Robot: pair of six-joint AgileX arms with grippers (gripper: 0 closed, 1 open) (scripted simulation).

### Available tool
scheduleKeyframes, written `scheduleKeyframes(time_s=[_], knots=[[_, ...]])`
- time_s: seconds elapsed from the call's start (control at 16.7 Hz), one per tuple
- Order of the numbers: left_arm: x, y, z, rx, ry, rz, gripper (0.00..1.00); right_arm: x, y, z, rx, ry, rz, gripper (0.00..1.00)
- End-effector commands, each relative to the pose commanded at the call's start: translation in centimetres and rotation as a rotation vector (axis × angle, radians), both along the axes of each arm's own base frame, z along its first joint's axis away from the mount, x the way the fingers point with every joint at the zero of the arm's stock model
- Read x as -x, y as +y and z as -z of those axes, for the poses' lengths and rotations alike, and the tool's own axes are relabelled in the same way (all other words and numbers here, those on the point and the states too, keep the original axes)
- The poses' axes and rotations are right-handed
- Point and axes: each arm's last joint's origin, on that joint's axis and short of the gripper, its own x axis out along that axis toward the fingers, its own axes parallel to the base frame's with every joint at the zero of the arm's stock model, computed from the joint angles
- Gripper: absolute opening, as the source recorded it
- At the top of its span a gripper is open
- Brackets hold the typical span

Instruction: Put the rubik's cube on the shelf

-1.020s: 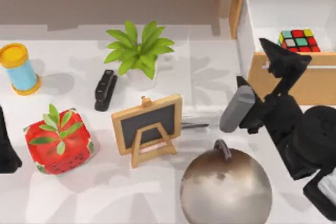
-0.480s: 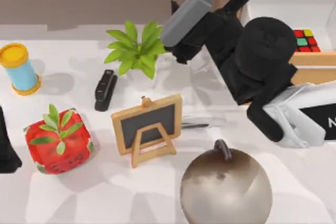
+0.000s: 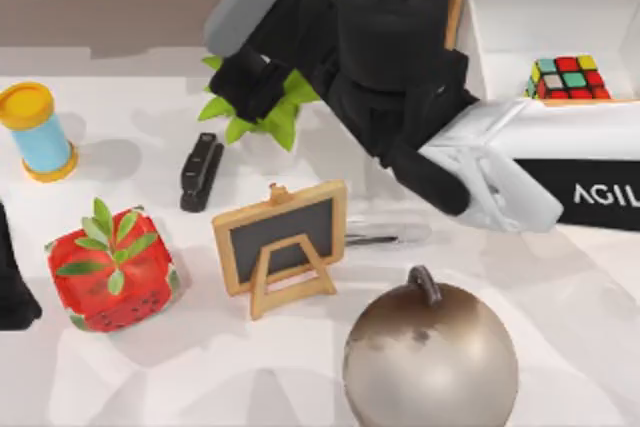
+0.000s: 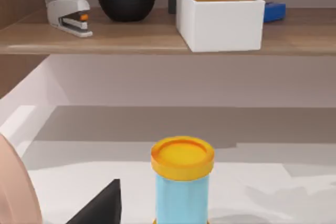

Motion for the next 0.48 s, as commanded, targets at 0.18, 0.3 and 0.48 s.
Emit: scheduleKeyframes(time_s=[0.18, 0.3, 0.48], knots=[[0.0, 0.0, 0.0, 0.0, 0.0, 0.0, 1.0, 0.2, 2.1, -1.7, -0.038, 0.087, -0.049, 1.0], [0.0, 0.0, 0.0, 0.0, 0.0, 0.0, 1.0, 0.0, 2.9, -3.4, -0.081, 0.134, -0.062, 1.0], [0.0, 0.0, 0.0, 0.0, 0.0, 0.0, 1.0, -0.9, 3.2, -5.8, -0.141, 0.205, -0.041, 1.0]])
